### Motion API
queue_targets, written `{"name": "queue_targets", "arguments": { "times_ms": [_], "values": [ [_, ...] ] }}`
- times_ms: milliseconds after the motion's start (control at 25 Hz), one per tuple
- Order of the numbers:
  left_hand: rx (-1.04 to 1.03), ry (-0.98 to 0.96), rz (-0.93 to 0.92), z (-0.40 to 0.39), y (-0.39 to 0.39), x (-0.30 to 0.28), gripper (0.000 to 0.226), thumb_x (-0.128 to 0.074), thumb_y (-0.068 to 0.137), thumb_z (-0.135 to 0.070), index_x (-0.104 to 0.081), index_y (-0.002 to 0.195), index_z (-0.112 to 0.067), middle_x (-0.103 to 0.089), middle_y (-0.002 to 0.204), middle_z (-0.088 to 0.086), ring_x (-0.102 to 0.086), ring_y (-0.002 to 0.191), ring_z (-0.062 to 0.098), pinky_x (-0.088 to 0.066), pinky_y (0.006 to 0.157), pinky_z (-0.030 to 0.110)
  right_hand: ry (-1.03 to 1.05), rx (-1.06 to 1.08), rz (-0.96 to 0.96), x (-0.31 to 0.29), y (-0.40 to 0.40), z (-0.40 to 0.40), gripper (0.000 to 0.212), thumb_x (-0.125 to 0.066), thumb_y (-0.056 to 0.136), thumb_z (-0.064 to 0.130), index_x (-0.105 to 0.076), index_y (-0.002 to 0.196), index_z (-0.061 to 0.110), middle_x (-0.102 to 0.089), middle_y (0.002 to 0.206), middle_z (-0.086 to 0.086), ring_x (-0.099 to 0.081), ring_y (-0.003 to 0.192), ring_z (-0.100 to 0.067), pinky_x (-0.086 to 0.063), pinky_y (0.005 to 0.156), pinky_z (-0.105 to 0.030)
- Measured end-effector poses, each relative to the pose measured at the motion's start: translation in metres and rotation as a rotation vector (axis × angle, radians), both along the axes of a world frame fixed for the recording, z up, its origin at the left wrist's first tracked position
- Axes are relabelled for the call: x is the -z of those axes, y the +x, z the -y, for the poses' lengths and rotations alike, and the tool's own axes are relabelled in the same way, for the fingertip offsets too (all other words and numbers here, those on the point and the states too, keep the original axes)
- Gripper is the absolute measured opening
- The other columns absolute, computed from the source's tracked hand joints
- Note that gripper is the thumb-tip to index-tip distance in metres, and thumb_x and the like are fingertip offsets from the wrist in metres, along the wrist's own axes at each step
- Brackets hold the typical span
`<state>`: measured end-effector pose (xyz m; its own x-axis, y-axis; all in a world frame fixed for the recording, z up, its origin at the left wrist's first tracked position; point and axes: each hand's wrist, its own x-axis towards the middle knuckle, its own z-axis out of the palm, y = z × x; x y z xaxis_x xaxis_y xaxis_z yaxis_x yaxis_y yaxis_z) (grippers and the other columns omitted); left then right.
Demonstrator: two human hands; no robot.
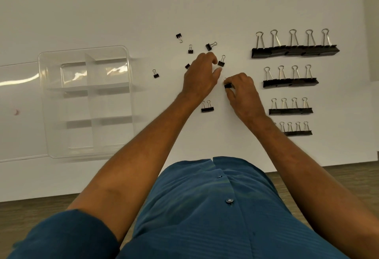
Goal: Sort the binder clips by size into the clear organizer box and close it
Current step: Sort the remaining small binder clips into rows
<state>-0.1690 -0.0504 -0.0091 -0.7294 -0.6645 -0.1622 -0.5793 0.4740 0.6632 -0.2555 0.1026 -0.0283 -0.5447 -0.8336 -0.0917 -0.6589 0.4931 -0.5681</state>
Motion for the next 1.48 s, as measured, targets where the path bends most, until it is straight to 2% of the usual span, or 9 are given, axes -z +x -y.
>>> {"name": "queue_targets", "arguments": {
  "times_ms": [200, 360, 480, 600, 760, 920, 1040, 1280, 1480],
  "values": [
    [-0.027, -0.066, 0.146, -0.002, -0.032, 0.009, 0.034, -0.068, 0.091, -0.039, -0.058, 0.109, -0.013, -0.061, 0.107, 0.004, -0.058, 0.096, 0.020, -0.051, 0.076, 0.035, -0.008, 0.025, 0.020, 0.001, -0.004, -0.008, 0.010, -0.063, 0.095, 0.009, -0.061, 0.105, 0.010, -0.057, 0.104, -0.008, -0.051, 0.096, -0.022, -0.047, 0.080, -0.033],
    [-0.025, -0.067, 0.161, 0.000, -0.033, 0.011, 0.027, -0.067, 0.091, -0.033, -0.059, 0.107, -0.013, -0.061, 0.107, 0.003, -0.058, 0.096, 0.019, -0.051, 0.075, 0.034, 0.011, 0.018, 0.030, 0.001, -0.005, -0.010, 0.018, -0.062, 0.096, 0.011, -0.062, 0.114, 0.010, -0.056, 0.106, -0.007, -0.051, 0.097, -0.020, -0.045, 0.081, -0.028],
    [-0.064, 0.010, 0.122, 0.001, -0.026, 0.005, 0.025, -0.066, 0.087, -0.032, -0.057, 0.101, -0.013, -0.059, 0.099, 0.001, -0.057, 0.087, 0.018, -0.047, 0.067, 0.031, 0.029, 0.033, 0.081, 0.000, -0.008, -0.008, 0.024, -0.062, 0.095, 0.012, -0.063, 0.119, 0.014, -0.055, 0.108, -0.005, -0.053, 0.096, -0.018, -0.049, 0.082, -0.029],
    [-0.164, 0.066, 0.085, 0.002, -0.001, -0.003, 0.023, -0.065, 0.085, -0.036, -0.052, 0.091, -0.019, -0.055, 0.089, -0.005, -0.052, 0.075, 0.013, -0.036, 0.060, 0.024, 0.058, 0.059, 0.117, -0.006, -0.013, 0.000, 0.018, -0.064, 0.093, 0.015, -0.065, 0.111, 0.016, -0.054, 0.105, -0.001, -0.055, 0.091, -0.015, -0.051, 0.079, -0.027],
    [-0.273, 0.075, 0.081, -0.006, 0.054, -0.006, 0.024, -0.064, 0.085, -0.039, -0.050, 0.089, -0.021, -0.054, 0.088, -0.007, -0.051, 0.075, 0.010, -0.036, 0.059, 0.019, 0.011, 0.115, 0.160, -0.014, -0.020, 0.031, 0.015, -0.065, 0.090, 0.014, -0.066, 0.105, 0.017, -0.052, 0.104, 0.002, -0.054, 0.082, -0.006, -0.047, 0.076, -0.013],
    [-0.278, 0.065, 0.100, -0.029, 0.100, 0.002, 0.024, -0.068, 0.088, -0.036, -0.050, 0.089, -0.019, -0.053, 0.086, -0.005, -0.050, 0.074, 0.011, -0.038, 0.061, 0.018, -0.036, 0.136, 0.180, -0.018, -0.029, 0.082, 0.017, -0.063, 0.090, 0.013, -0.066, 0.106, 0.016, -0.049, 0.106, 0.002, -0.051, 0.078, 0.000, -0.043, 0.074, -0.006],
    [-0.256, 0.047, 0.120, -0.041, 0.116, 0.009, 0.023, -0.068, 0.089, -0.036, -0.051, 0.090, -0.019, -0.053, 0.087, -0.005, -0.050, 0.078, 0.012, -0.044, 0.065, 0.025, -0.047, 0.132, 0.162, -0.017, -0.036, 0.113, 0.016, -0.061, 0.089, 0.009, -0.066, 0.104, 0.013, -0.047, 0.105, 0.002, -0.050, 0.076, 0.001, -0.043, 0.072, -0.007],
    [-0.184, -0.041, 0.170, -0.044, 0.119, 0.013, 0.023, -0.068, 0.091, -0.033, -0.055, 0.094, -0.014, -0.054, 0.095, 0.000, -0.049, 0.083, 0.013, -0.042, 0.062, 0.026, -0.011, 0.118, 0.121, -0.012, -0.039, 0.136, 0.013, -0.058, 0.090, 0.008, -0.064, 0.101, 0.009, -0.046, 0.112, -0.002, -0.053, 0.082, -0.009, -0.041, 0.067, -0.006],
    [-0.122, -0.023, 0.170, -0.039, 0.122, 0.013, 0.024, -0.069, 0.091, -0.032, -0.058, 0.098, -0.012, -0.054, 0.098, 0.003, -0.050, 0.084, 0.014, -0.044, 0.066, 0.026, 0.098, 0.006, -0.006, -0.013, -0.042, 0.135, 0.012, -0.061, 0.092, 0.010, -0.064, 0.104, 0.010, -0.054, 0.115, -0.010, -0.058, 0.089, -0.019, -0.045, 0.076, -0.023]
  ]
}}
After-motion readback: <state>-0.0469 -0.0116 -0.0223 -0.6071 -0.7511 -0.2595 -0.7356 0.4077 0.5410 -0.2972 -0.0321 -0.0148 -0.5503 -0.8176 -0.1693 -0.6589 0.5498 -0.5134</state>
